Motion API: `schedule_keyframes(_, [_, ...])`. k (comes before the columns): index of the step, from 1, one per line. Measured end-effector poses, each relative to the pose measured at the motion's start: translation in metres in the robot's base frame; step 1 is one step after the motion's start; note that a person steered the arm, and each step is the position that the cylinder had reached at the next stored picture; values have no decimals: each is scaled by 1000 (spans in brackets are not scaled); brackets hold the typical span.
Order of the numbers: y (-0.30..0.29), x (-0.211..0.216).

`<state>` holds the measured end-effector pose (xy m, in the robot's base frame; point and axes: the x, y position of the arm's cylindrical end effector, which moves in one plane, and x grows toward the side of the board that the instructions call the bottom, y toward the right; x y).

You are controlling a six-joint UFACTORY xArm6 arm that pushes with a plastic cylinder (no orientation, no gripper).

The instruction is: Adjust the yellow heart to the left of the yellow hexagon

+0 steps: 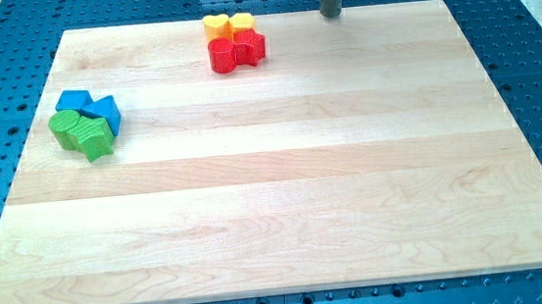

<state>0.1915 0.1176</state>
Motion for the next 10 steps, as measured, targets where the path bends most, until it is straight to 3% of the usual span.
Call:
schedule_keyframes(1, [-11,0])
schedule_keyframes(5, [-192,8])
schedule_keyframes(6, [-210,8])
schedule_keyframes(9, [-206,0])
schedule_keyframes(10, [-144,1])
